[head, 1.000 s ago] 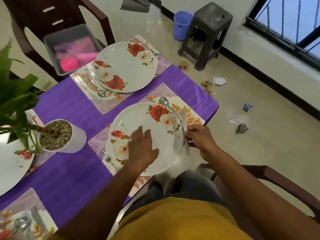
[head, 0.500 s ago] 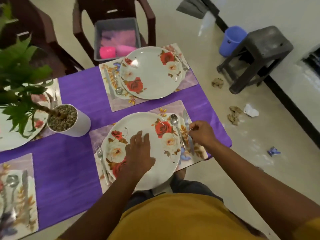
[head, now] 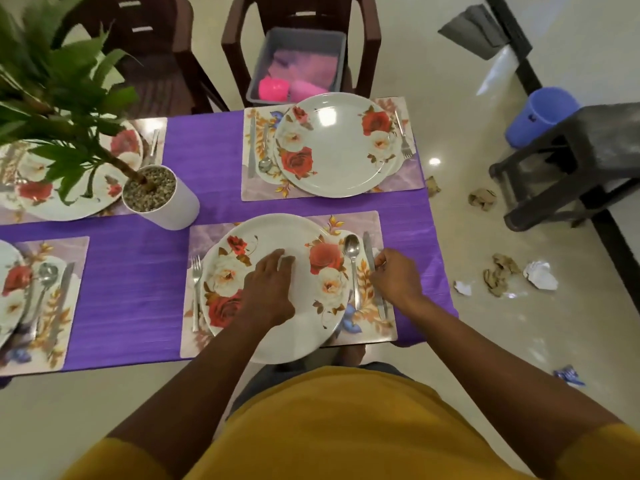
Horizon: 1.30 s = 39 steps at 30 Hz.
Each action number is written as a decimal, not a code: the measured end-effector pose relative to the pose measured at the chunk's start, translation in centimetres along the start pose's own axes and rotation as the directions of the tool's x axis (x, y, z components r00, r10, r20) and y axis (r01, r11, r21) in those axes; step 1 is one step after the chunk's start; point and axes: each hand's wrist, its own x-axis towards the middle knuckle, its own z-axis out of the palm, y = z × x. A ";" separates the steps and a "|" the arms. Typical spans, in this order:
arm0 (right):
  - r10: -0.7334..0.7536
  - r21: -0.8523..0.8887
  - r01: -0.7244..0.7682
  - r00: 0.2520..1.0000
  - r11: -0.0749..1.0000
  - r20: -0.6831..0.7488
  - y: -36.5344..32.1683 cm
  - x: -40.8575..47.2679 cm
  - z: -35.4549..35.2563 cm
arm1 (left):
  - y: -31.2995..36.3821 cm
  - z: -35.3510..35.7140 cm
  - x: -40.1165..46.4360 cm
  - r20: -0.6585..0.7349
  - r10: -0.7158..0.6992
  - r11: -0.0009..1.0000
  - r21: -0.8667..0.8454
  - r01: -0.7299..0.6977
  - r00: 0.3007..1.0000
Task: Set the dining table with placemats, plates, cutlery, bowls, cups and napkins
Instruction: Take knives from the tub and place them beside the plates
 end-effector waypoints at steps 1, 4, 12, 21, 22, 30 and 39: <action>-0.007 -0.016 0.007 1.000 1.000 0.004 0.0 0.0 0.1 | 0.1 0.0 0.0 -0.004 -0.004 1.000 0.002 0.004 1.000; -0.025 -0.052 0.025 1.000 0.998 0.002 0.1 -0.2 0.3 | 0.1 0.1 0.0 -0.012 -0.006 1.000 -0.003 0.006 1.000; -0.073 -0.147 0.069 0.997 0.987 -0.024 0.3 -0.3 0.9 | 0.1 -0.1 0.2 0.000 -0.003 1.000 0.007 0.003 1.000; -0.085 -0.173 0.078 0.996 0.982 -0.035 0.6 -0.3 1.4 | 0.1 0.1 0.2 0.000 -0.005 1.000 0.014 0.005 1.000; -0.085 -0.180 0.077 0.996 0.981 -0.039 0.6 -0.4 1.4 | 0.1 0.1 0.2 0.001 -0.005 1.000 0.013 0.005 1.000; -0.069 -0.194 0.060 0.997 0.979 -0.037 0.4 -0.3 1.4 | 0.1 0.4 0.2 -0.003 -0.009 1.000 0.011 0.009 1.000; -0.042 -0.208 0.030 0.998 0.978 -0.052 -0.2 -0.7 1.3 | -0.1 0.7 0.1 -0.002 0.016 1.000 0.000 -0.016 1.000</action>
